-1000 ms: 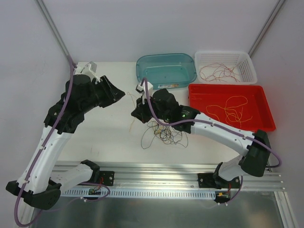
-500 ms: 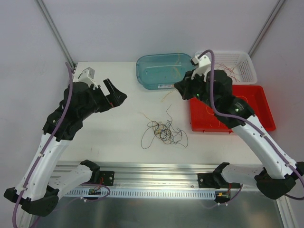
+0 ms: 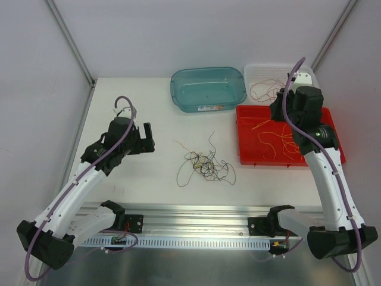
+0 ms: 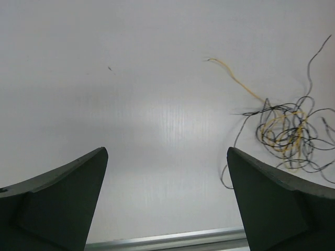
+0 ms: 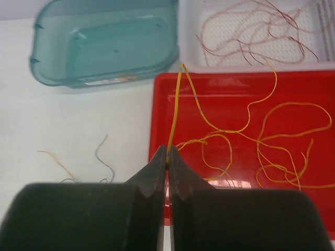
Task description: Untangle the cables
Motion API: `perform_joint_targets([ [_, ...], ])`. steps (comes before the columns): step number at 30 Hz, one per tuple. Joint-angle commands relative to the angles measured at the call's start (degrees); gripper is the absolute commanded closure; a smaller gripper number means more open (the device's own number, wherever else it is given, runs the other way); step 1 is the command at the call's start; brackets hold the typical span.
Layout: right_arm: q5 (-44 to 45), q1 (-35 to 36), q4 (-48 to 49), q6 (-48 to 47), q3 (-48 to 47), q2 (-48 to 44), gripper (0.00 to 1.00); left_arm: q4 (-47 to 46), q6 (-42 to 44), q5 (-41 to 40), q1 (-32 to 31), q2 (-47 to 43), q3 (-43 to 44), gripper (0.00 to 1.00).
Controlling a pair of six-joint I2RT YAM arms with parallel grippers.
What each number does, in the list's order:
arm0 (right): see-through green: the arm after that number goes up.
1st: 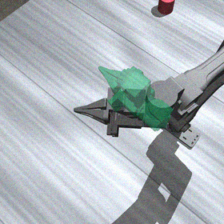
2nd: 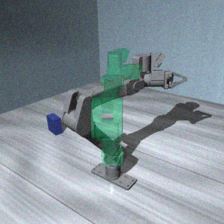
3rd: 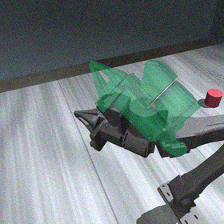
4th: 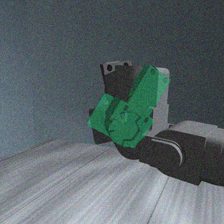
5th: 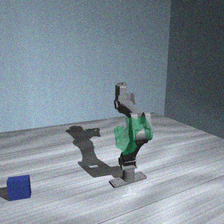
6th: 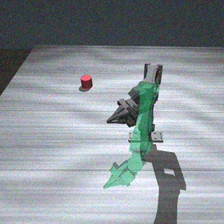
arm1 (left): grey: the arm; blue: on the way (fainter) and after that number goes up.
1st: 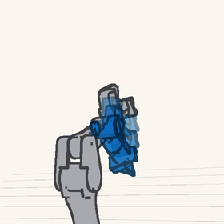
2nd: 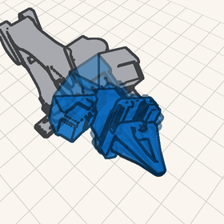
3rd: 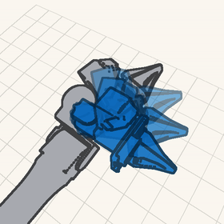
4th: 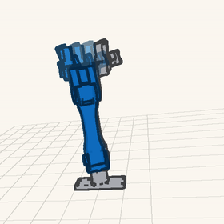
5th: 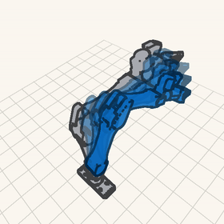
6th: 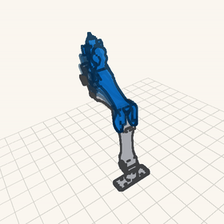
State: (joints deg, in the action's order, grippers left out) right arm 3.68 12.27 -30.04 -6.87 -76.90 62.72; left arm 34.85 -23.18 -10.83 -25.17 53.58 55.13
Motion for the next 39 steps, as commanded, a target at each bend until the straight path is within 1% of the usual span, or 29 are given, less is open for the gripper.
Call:
perform_joint_targets([
  [1, -0.8, -5.1, 3.2, 0.8, 2.7, 0.8, 0.99, -6.4, 7.2, -3.3, -0.4, 0.6, -4.4, 0.01],
  [4, -0.9, -8.0, 5.8, 3.7, 6.7, 1.8, 0.99, -8.7, 8.6, -3.4, 0.0, 1.4, -7.9, 0.01],
  [8, 0.7, -9.9, 10.3, 6.3, 12.4, 3.0, 0.99, -8.6, 8.6, -2.8, 0.2, 0.7, -8.4, 0.01],
  [9, 0.8, -10.5, 12.0, 6.6, 14.6, 4.2, 0.99, -8.6, 8.5, -2.7, 0.3, 0.4, -8.5, 0.01],
  [11, 1.3, -12.1, 13.2, 6.6, 16.1, 5.7, 0.99, -8.5, 8.4, -2.4, 0.3, 0.5, -9.1, 0.01],
  [12, 1.3, -13.3, 13.8, 8.1, 16.7, 7.7, 0.99, -8.5, 8.4, -2.4, 0.2, 0.5, -9.2, 0.01],
  [15, 0.6, -15.5, 14.0, 10.9, 18.6, 10.7, 0.99, -8.4, 8.3, -2.3, 0.2, 0.3, -9.3, 0.01],
  [16, -0.7, -15.9, 14.0, 14.0, 19.2, 12.3, 0.99, -8.4, 8.3, -2.3, 0.3, 0.1, -9.2, 0.01],
  [21, 0.6, -16.3, 14.4, 21.4, 24.0, 14.0, 0.99, -8.4, 8.3, -2.4, 0.3, -0.5, -9.4, 0.01],
  [25, 1.1, -16.8, 12.5, 24.6, 24.4, 15.9, 0.99, -8.3, 8.3, -2.0, 0.3, -0.6, -9.5, 0.01],
  [26, 1.1, -16.8, 11.9, 26.8, 24.7, 16.6, 0.99, -8.3, 8.3, -1.8, 0.3, -0.6, -9.5, 0.01],
  [28, -2.0, -16.5, 11.9, 29.3, 25.6, 16.6, 0.99, -8.2, 8.3, -1.5, 0.3, -0.6, -9.5, 0.01],
  [30, -2.5, -15.0, 12.5, 31.2, 27.2, 15.4, 0.99, -8.2, 8.3, -1.6, 0.3, -0.8, -9.5, 0.01],
  [32, -0.4, -14.2, 11.9, 32.2, 27.9, 14.4, 0.99, -8.2, 8.2, -1.7, 0.3, -0.9, -9.7, 0.01],
  [35, 2.8, -13.2, 10.7, 36.2, 29.3, 10.8, 0.99, -8.2, 8.2, -1.7, 0.3, -0.8, -9.7, 0.01],
  [39, 7.1, -11.3, 13.0, 40.3, 32.6, 4.4, 0.99, -8.1, 8.3, -1.8, 0.3, -0.5, -9.6, 0.01],
])
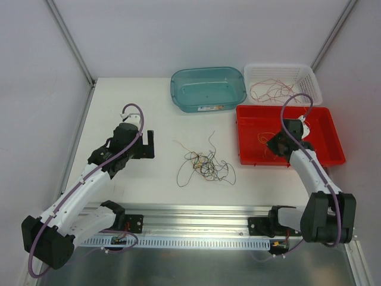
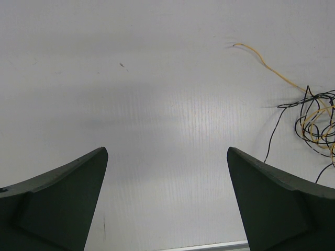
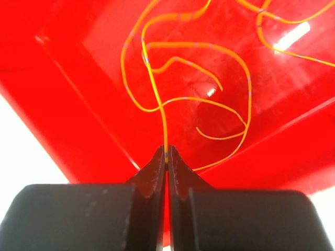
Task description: Untangle the cables
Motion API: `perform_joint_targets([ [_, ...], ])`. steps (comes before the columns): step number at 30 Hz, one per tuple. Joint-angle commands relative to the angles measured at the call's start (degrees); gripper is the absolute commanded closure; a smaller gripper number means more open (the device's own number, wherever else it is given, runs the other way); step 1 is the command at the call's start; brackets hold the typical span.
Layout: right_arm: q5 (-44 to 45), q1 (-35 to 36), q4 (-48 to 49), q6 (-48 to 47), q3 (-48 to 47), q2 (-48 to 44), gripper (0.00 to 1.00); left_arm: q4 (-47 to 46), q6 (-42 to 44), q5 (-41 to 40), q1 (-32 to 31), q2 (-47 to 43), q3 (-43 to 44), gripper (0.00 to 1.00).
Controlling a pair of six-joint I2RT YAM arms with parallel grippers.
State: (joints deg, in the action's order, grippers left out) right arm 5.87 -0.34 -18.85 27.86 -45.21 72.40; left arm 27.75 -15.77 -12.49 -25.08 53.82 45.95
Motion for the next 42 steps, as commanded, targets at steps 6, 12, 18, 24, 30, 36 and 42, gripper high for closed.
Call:
perform_joint_targets([
  [6, 15.5, 1.9, 0.8, 10.6, 0.7, -14.6, 0.99, -1.1, 1.0, -2.2, 0.2, -0.2, -0.8, 0.01],
  [12, 20.7, 1.8, -3.0, 11.5, -2.7, -17.6, 0.99, -1.1, 1.2, -4.6, 0.2, 1.2, -1.0, 0.01],
  [18, 24.0, 1.7, -6.3, 12.7, -3.5, -16.0, 0.99, -1.1, 1.4, -6.4, 0.2, 1.7, -1.2, 0.01],
  [24, 21.8, 1.0, -4.4, 10.3, -5.8, -9.5, 0.98, -1.2, 1.2, -8.2, 0.0, 0.6, -2.3, 0.01],
  [30, 16.6, 0.9, -2.0, 6.9, -8.2, -0.7, 0.8, -1.4, 1.3, -9.3, -0.5, 1.0, -2.5, 0.01],
  [36, 9.1, 1.0, -3.8, 1.2, -14.6, 5.5, 0.7, -1.5, 1.4, -9.3, -0.7, 1.4, -2.4, 0.01],
  [42, 1.3, 1.0, -5.5, -5.2, -18.4, 4.3, 0.4, -1.6, 1.4, -8.6, -0.7, 0.0, -2.1, 0.01],
])
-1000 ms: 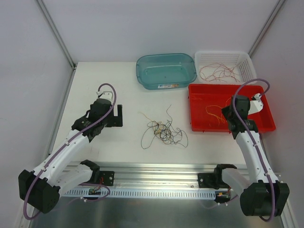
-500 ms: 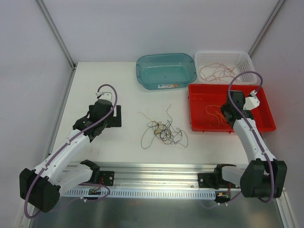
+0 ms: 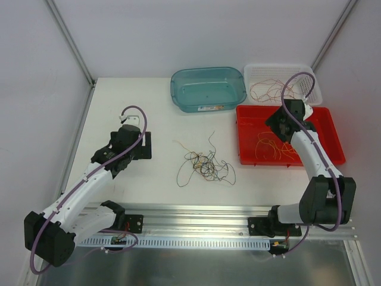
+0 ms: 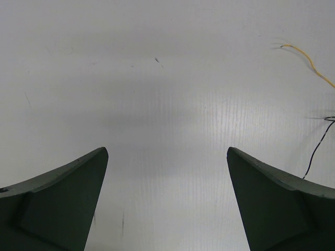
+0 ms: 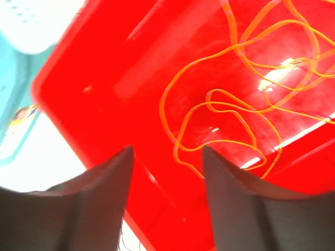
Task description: Untangle the cables
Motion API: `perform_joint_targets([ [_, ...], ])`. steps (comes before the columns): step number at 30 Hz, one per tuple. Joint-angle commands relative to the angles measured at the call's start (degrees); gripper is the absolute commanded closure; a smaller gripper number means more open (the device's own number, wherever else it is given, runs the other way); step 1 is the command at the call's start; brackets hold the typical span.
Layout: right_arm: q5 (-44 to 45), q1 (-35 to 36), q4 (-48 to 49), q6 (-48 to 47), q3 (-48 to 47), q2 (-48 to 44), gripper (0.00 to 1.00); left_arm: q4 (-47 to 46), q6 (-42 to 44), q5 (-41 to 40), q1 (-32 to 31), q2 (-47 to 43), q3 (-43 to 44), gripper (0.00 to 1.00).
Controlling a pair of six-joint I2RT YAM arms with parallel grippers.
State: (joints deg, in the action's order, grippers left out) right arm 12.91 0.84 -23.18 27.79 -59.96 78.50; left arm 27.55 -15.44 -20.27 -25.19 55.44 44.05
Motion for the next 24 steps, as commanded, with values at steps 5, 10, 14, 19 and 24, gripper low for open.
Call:
perform_joint_targets([
  [5, -12.0, 3.5, -6.5, -13.1, -8.3, -5.5, 0.21, -1.4, 0.4, 2.7, -0.6, -3.4, 0.0, 0.01],
  [10, -16.2, 12.5, -10.7, -20.0, -9.2, -9.9, 0.19, -1.8, 0.1, 8.3, -0.6, -4.0, 0.6, 0.01],
  [14, -18.4, 23.5, -11.2, -23.0, -6.8, -12.6, 0.2, -2.1, -0.5, 12.7, -0.6, -3.9, 0.6, 0.01],
  [19, -18.2, 32.6, -8.0, -25.1, -3.1, -12.0, 0.23, -3.3, 1.2, 22.0, -0.6, -0.2, 0.9, 0.02],
  [24, -20.4, 37.0, -1.4, -27.1, -1.0, -6.9, 0.38, -3.5, 2.9, 27.6, -1.3, 5.1, 1.8, 0.03],
])
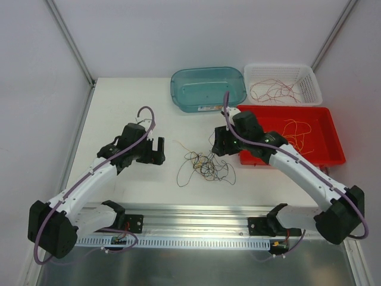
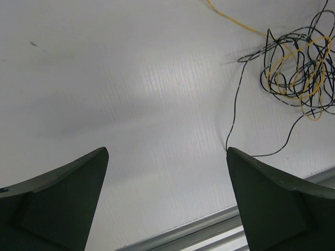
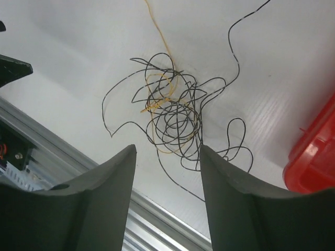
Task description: Untangle the cables
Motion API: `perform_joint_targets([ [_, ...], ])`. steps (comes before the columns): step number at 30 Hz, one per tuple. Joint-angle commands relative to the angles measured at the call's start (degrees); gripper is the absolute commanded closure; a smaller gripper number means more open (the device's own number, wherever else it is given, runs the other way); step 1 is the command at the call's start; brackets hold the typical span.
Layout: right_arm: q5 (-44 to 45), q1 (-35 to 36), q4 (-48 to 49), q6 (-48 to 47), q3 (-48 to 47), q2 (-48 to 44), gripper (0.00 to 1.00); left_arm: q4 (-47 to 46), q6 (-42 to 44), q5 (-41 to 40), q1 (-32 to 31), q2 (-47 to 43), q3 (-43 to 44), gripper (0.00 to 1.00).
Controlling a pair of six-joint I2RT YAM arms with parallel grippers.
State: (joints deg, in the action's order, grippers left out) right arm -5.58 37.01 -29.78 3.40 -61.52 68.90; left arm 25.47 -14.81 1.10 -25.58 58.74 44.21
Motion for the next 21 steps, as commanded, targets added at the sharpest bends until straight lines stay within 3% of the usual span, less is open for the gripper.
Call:
perform_joint_targets([
  [1, -2.1, 1.0, 6.7, -2.6, 0.3, 4.6, 0.47, -1.7, 2.5, 5.8, -1.0, 2.2, 1.6, 0.03],
  [3, -2.8, 1.2, 8.2, -2.4, 0.1, 6.8, 0.52, -1.9, 2.9, 4.8, -1.6, 3.0, 1.1, 0.03],
  [11, -3.3, 1.1, 13.3, -1.6, -3.5, 21.1, 0.57, -1.9, 3.3, 1.9, -3.0, 4.3, 1.4, 0.03],
  [21, -8.0, 1.4, 18.7, -0.1, -0.5, 25.3, 0.64, -2.0, 2.4, 3.0, -3.0, 3.0, 1.4, 0.03],
])
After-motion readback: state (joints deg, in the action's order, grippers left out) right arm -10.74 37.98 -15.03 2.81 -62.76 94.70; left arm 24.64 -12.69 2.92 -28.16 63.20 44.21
